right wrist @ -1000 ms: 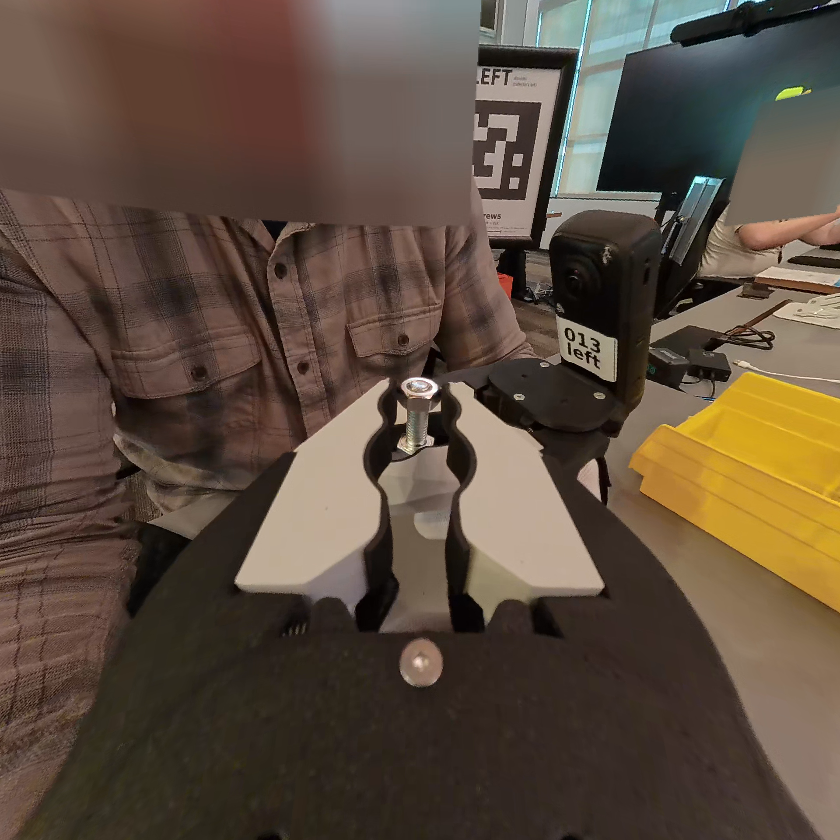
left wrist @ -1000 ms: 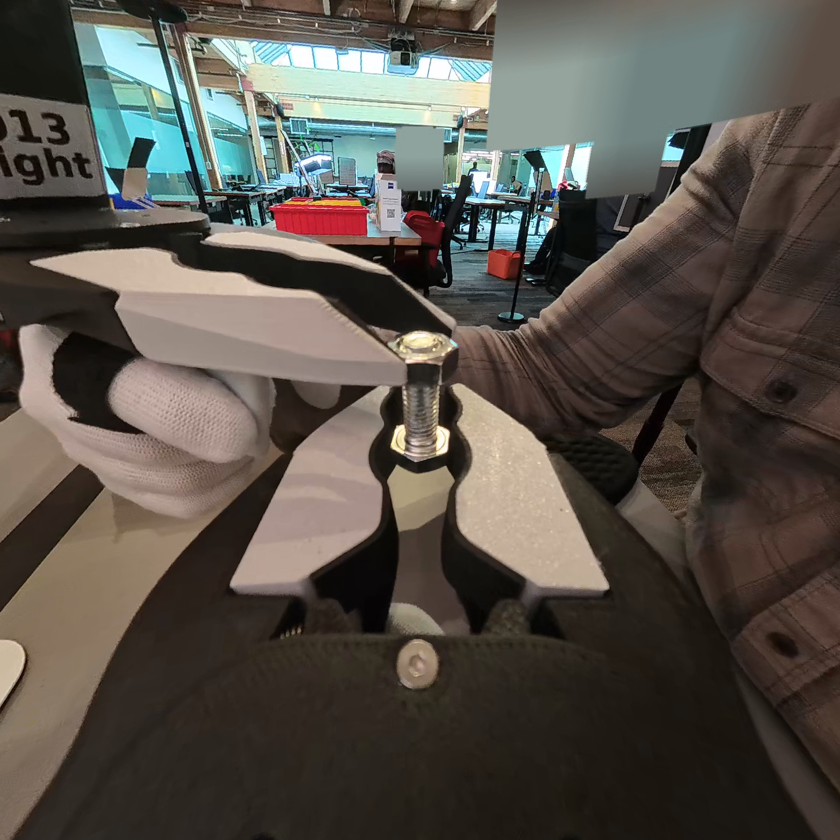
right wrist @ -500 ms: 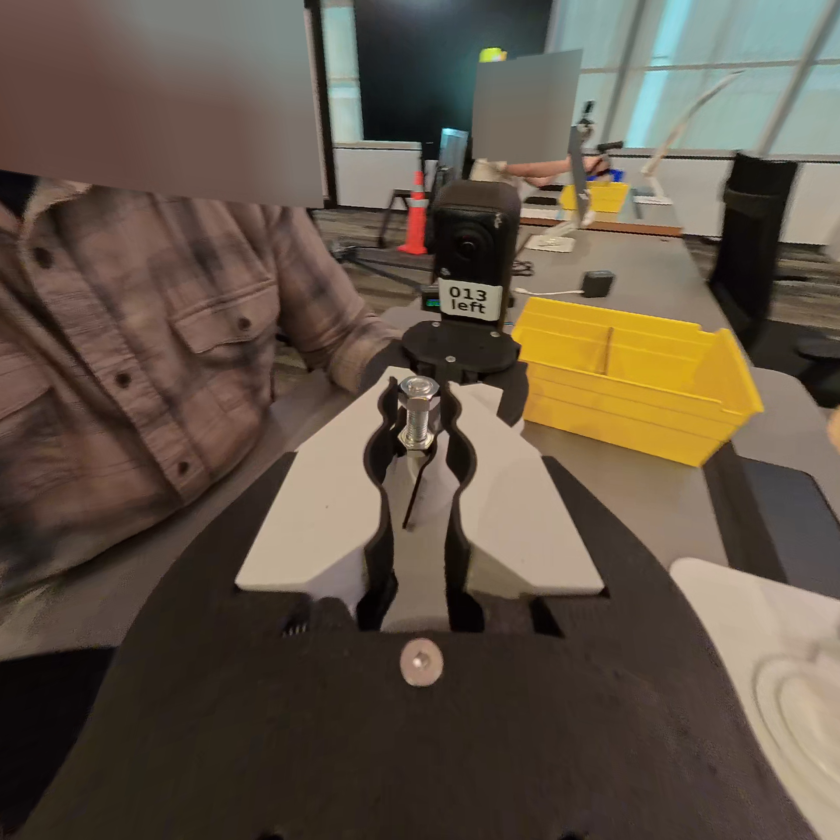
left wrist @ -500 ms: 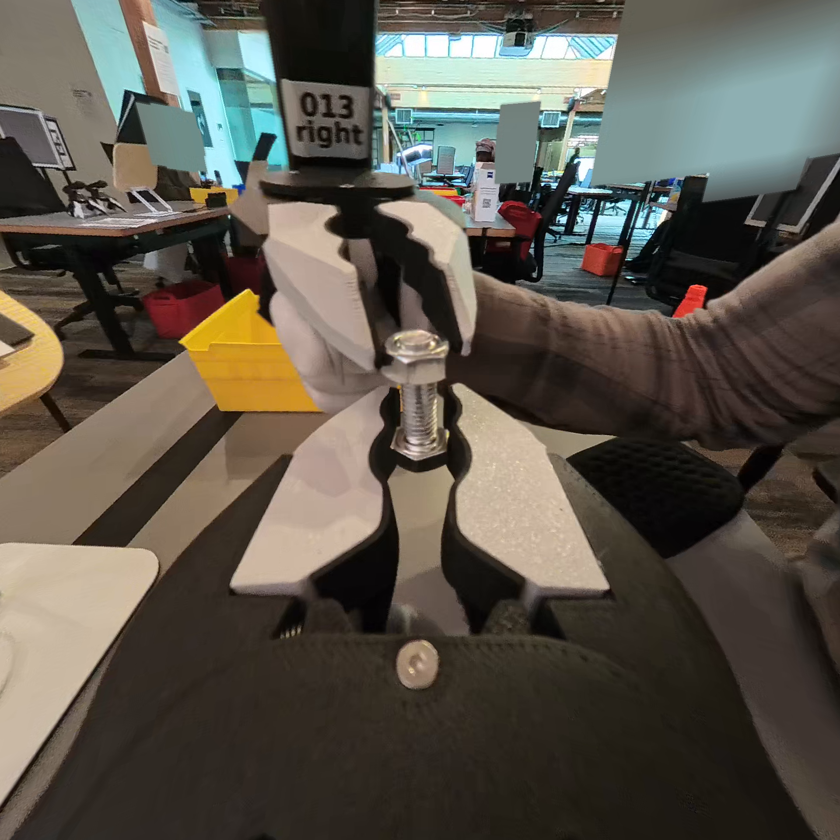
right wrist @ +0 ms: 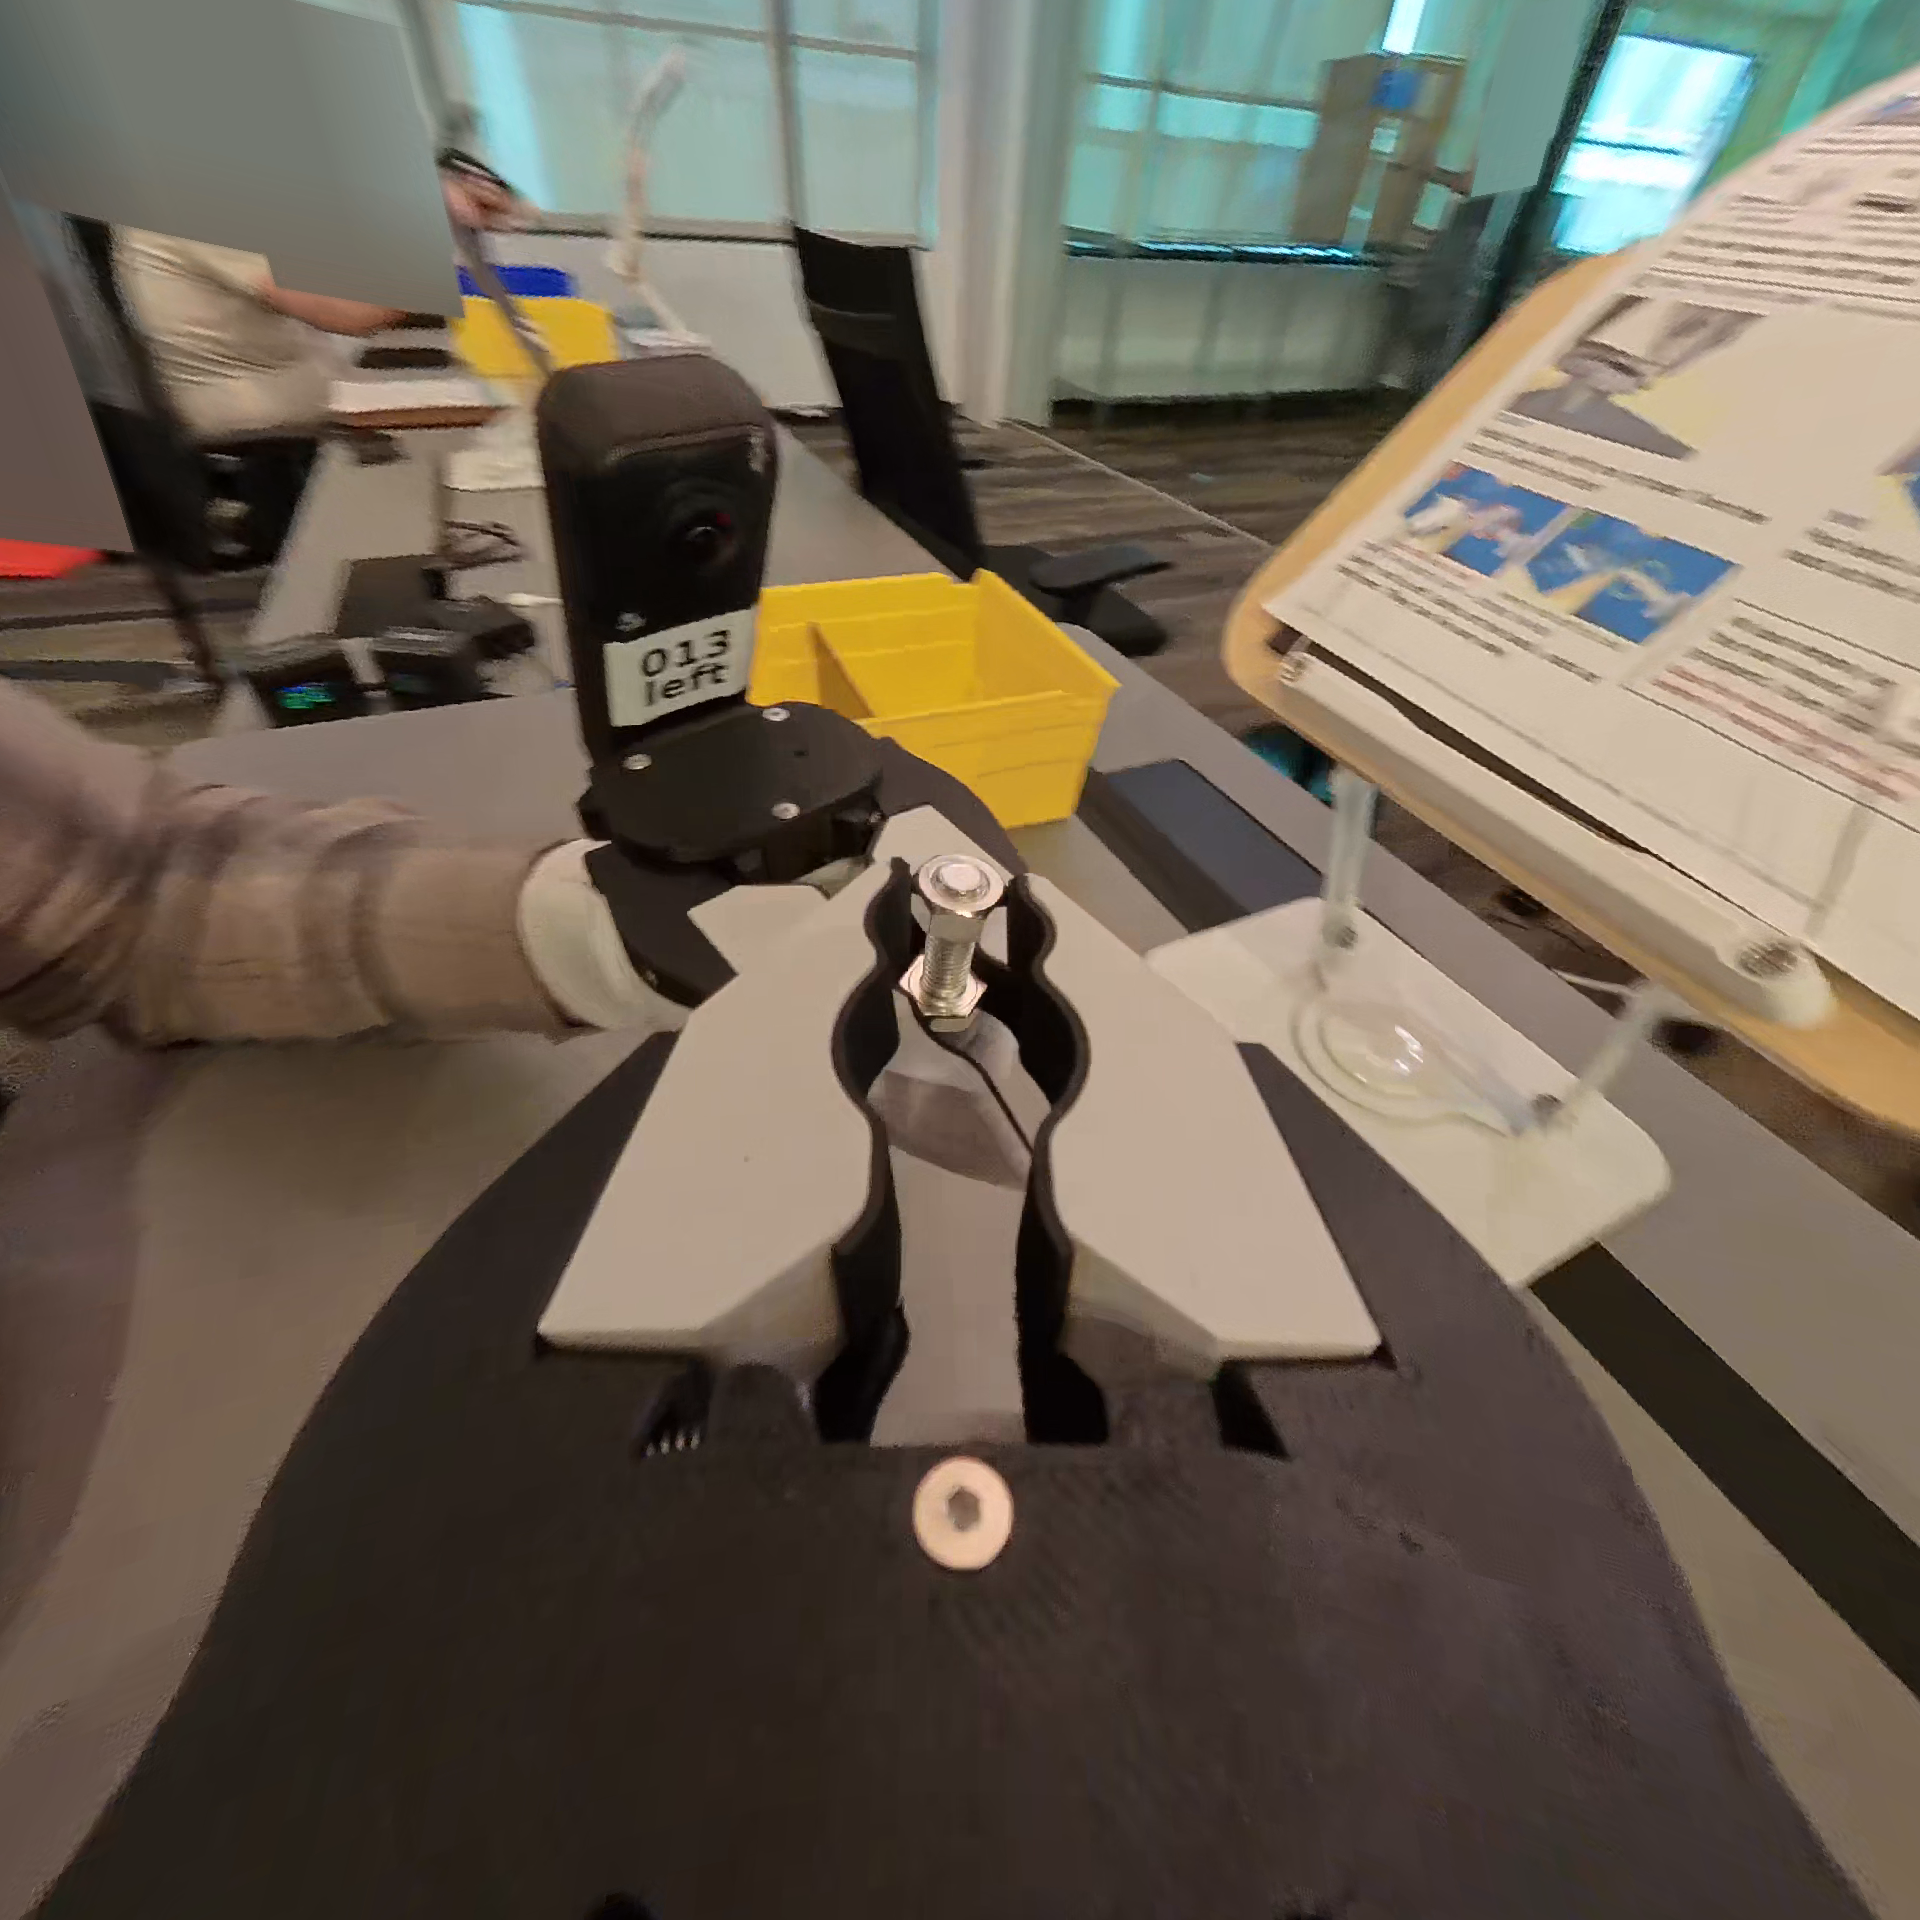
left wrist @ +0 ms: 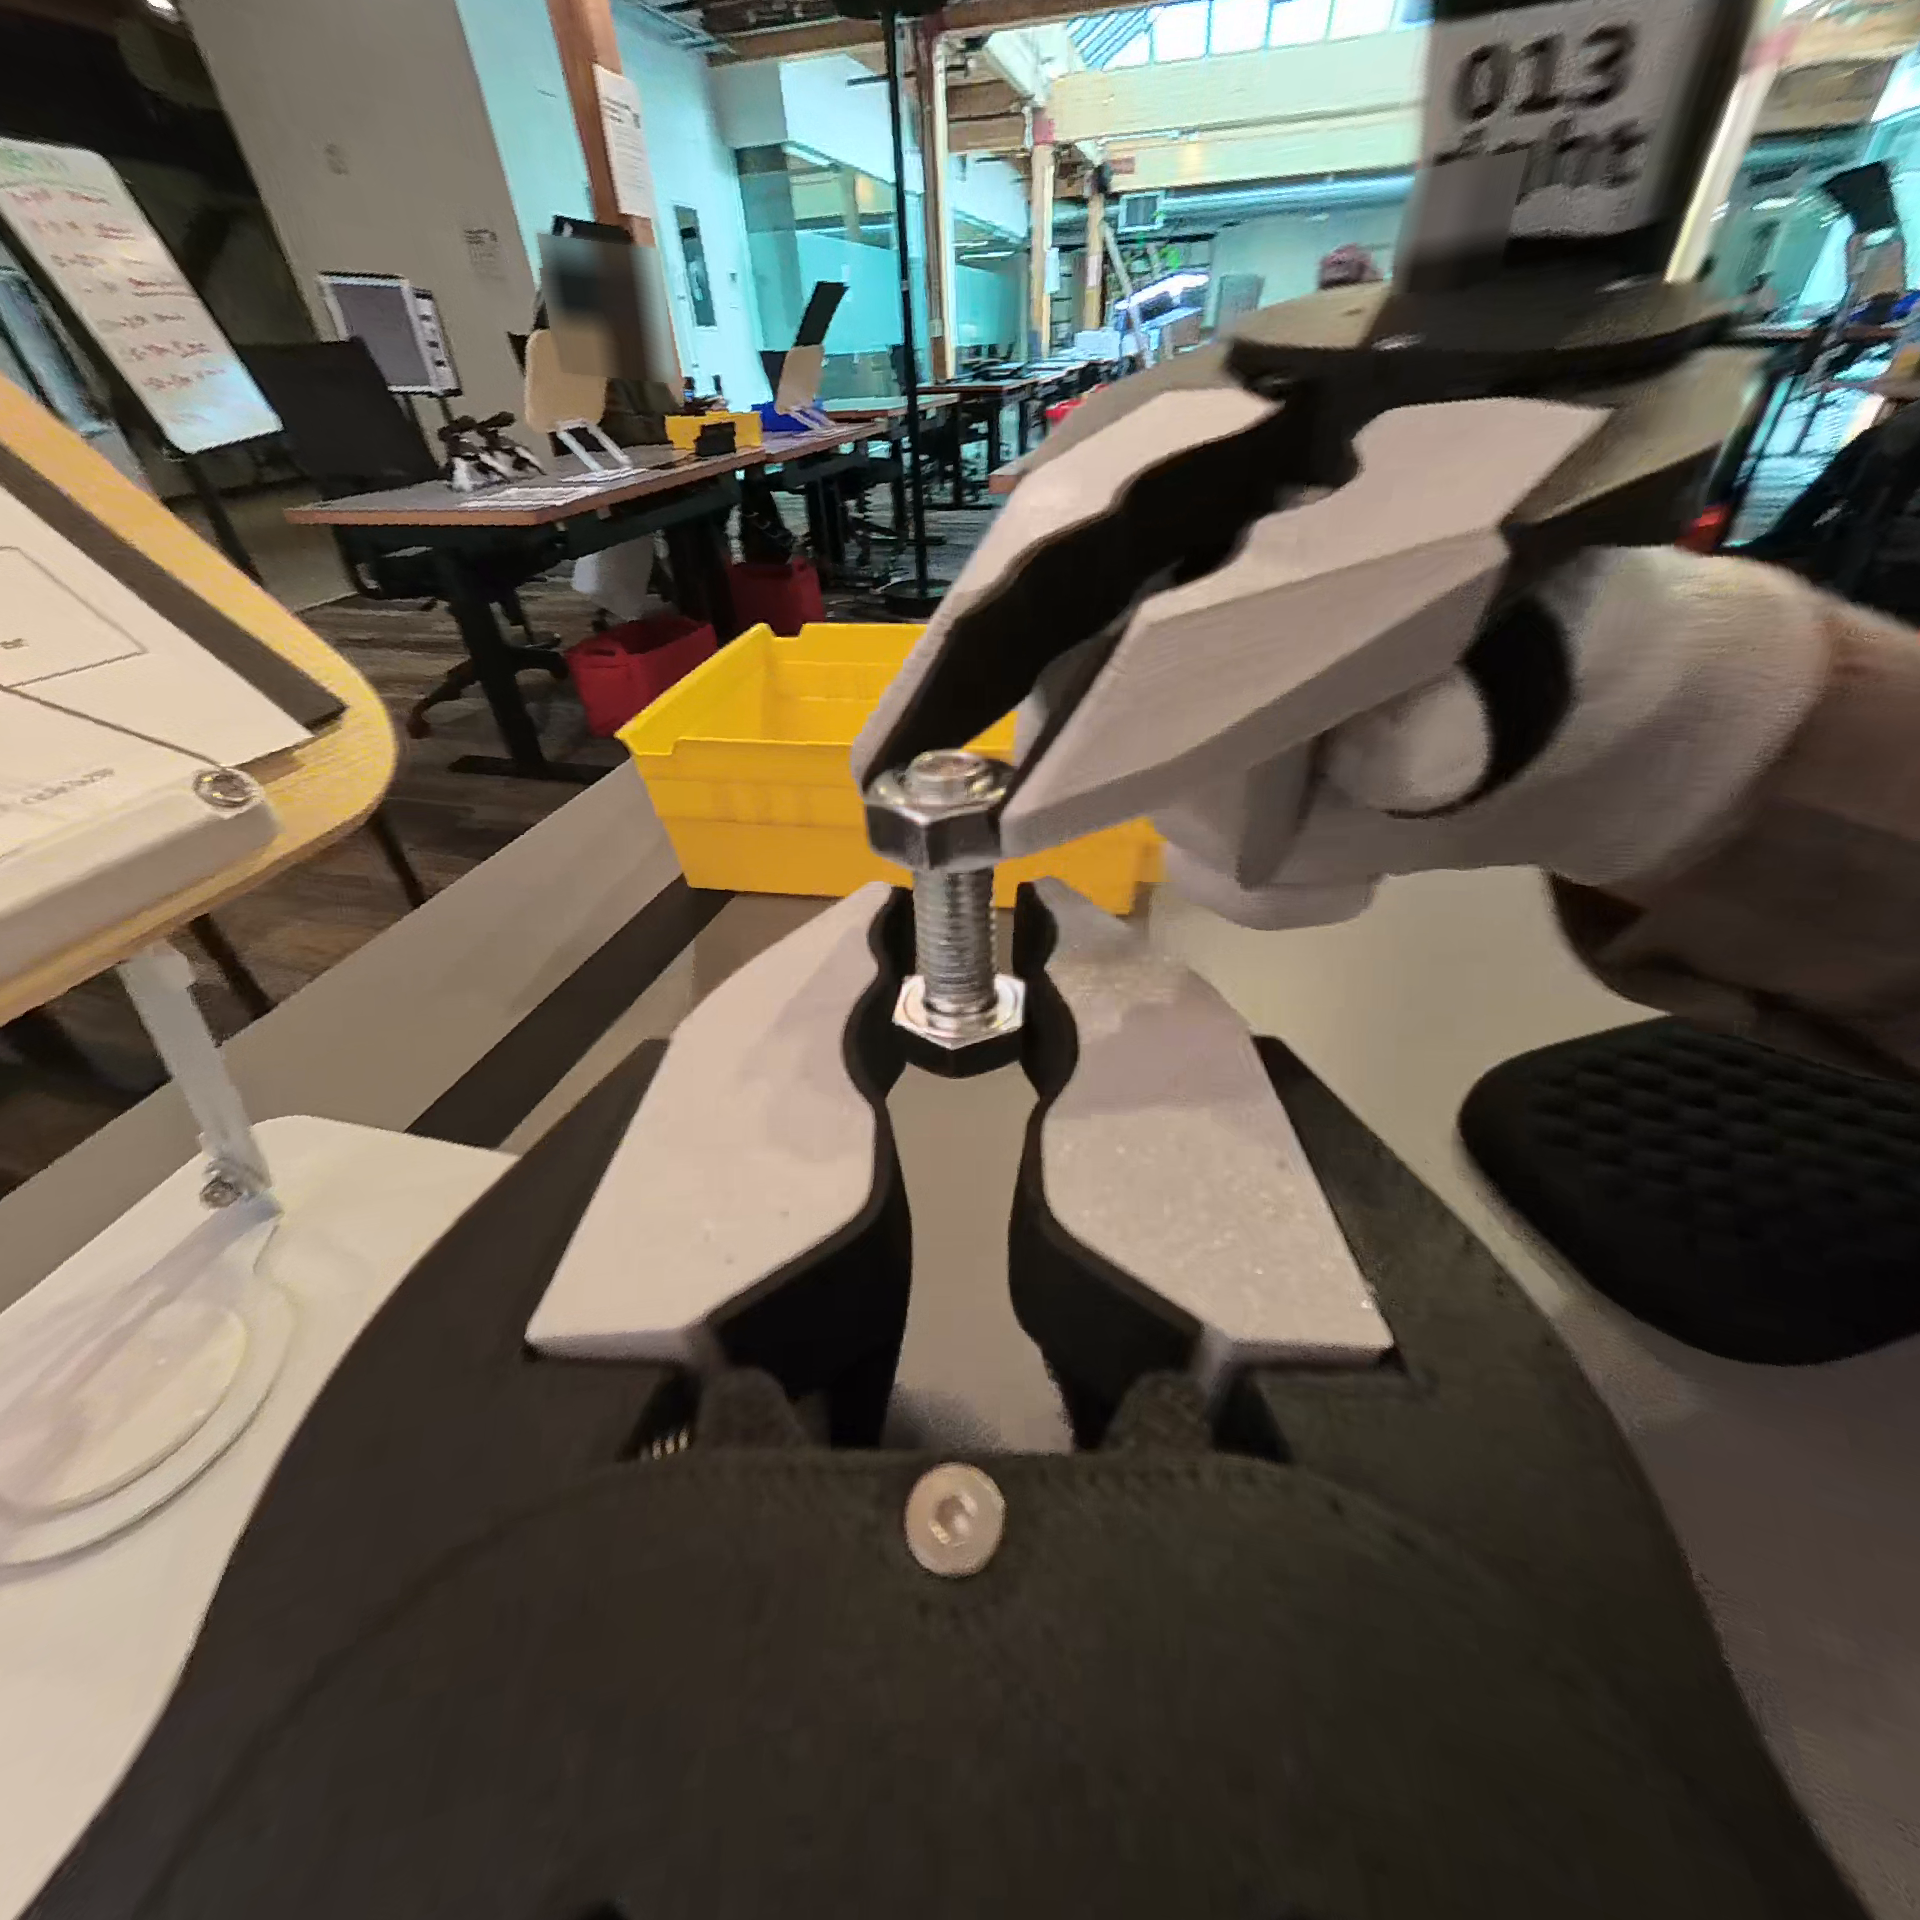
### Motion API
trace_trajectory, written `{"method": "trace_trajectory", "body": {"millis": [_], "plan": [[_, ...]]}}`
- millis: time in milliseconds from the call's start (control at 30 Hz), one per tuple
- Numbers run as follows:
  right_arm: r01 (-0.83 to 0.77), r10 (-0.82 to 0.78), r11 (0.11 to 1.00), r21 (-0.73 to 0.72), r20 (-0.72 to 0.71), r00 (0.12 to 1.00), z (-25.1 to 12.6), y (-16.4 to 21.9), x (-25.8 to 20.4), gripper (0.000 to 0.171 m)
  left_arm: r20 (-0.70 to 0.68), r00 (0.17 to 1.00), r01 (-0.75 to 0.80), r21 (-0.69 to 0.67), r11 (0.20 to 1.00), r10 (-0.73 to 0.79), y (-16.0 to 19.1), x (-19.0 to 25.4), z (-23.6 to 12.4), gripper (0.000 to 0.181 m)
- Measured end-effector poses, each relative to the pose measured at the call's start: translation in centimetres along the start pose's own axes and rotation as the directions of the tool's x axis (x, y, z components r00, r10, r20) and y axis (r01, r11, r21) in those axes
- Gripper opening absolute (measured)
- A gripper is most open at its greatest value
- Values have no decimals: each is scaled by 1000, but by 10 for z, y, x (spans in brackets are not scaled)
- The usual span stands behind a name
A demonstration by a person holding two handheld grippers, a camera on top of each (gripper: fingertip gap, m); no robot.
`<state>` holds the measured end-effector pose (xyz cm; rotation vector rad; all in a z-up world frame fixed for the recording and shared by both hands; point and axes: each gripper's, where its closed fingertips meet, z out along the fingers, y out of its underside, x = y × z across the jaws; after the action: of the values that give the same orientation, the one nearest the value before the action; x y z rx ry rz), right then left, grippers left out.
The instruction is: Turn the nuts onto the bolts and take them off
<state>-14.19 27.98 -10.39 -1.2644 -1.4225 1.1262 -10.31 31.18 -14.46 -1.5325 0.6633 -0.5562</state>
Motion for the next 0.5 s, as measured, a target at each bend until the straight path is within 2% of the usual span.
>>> {"method": "trace_trajectory", "body": {"millis": [100,167,267,367,500], "plan": [[-32,28,999,-13,-217,976,1,5,7,16,62,998,-11,-12,1000,11,5,-7,2,19],[-61,58,998,2,-357,932,0,9,10,16,90,996,-17,-23,1000,19,9,-9,5,19],[-23,24,1000,8,-513,858,0,14,10,16,116,993,-28,-35,999,32,15,-9,8,19],[24,-18,1000,2,-591,807,2,16,10,16,134,990,-31,-36,999,35,16,-11,9,19],[7,1,1000,12,-595,804,2,15,12,16,131,991,-29,-36,999,34,17,-12,8,19]]}}
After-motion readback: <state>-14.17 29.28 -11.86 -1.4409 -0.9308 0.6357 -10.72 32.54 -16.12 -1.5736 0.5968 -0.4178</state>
